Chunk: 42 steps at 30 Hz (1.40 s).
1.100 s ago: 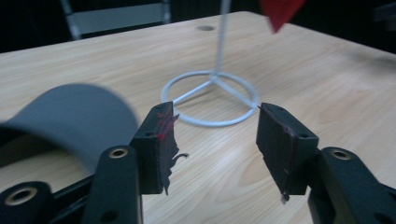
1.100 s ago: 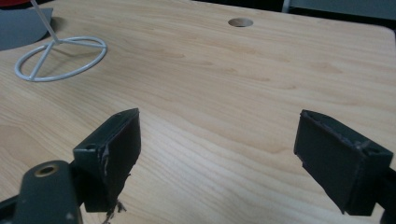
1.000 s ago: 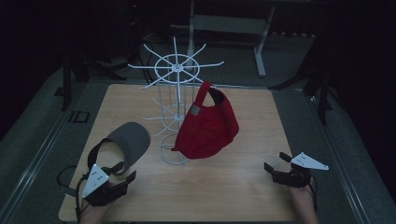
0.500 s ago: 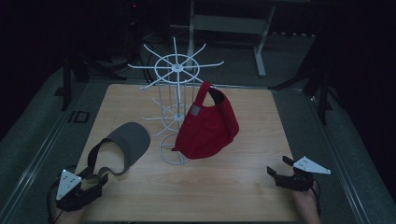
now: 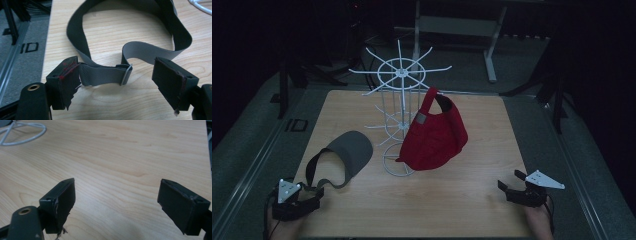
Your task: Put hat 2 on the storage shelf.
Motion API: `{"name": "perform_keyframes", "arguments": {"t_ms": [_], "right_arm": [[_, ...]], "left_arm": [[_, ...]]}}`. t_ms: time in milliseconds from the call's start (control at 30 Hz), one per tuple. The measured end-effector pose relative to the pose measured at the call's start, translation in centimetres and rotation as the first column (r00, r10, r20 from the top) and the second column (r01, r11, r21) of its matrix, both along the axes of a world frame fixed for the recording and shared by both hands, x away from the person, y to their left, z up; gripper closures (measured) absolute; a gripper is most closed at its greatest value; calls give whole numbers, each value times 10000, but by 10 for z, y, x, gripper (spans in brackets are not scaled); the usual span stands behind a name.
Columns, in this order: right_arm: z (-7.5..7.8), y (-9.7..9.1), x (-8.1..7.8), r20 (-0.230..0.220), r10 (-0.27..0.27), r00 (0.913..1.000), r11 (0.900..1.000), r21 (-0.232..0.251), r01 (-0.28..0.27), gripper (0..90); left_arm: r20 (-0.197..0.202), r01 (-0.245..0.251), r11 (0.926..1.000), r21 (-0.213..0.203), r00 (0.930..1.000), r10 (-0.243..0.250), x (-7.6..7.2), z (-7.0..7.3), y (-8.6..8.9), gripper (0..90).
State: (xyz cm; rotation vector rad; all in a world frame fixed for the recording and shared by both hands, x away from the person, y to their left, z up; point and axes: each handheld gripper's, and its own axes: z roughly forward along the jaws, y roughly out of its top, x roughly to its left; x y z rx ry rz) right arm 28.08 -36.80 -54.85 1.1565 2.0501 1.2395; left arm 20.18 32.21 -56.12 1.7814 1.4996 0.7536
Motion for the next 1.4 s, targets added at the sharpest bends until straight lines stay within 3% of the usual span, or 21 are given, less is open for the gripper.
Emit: {"name": "perform_keyframes", "arguments": {"t_ms": [300, 433, 533, 700, 933, 1133, 1267, 1400], "right_arm": [[-6, 0, 1, -34, -131, 9999, 9999, 46, 131, 147], [-7, 0, 0, -82, -245, 9997, 9997, 66, 245, 147], [-7, 0, 0, -37, -245, 9997, 9996, 99, 245, 147], [-7, 0, -1, -21, -275, 9996, 9996, 60, 275, 147], [-7, -1, -1, 14, -286, 9996, 9996, 78, 285, 148], [-7, -1, -1, -24, -296, 9996, 9995, 122, 296, 148], [-7, -2, -1, -7, -418, 9991, 9990, 132, 418, 148], [-7, -2, -2, 27, -593, 9982, 9981, 146, 593, 148]], "left_arm": [[-311, 161, 9998, 129, 9994, -157, 17, -4, 2, 228], [-498, 199, 9997, -170, 9985, -207, 24, -6, 4, 239], [-665, 122, 9999, -73, 9977, -127, 28, -8, 4, 291], [-854, -162, 9999, -14, 9962, 160, 30, -8, 4, 452], [-663, -350, 9989, 327, 9971, 371, 31, -8, -1, 788], [-681, 259, 9983, 526, 9974, -223, 33, -4, -7, 838], [-253, 316, 9981, 523, 9992, -303, 31, 4, -9, 843], [257, 808, 9961, 355, 9963, -817, 29, 18, -10, 846]]}}
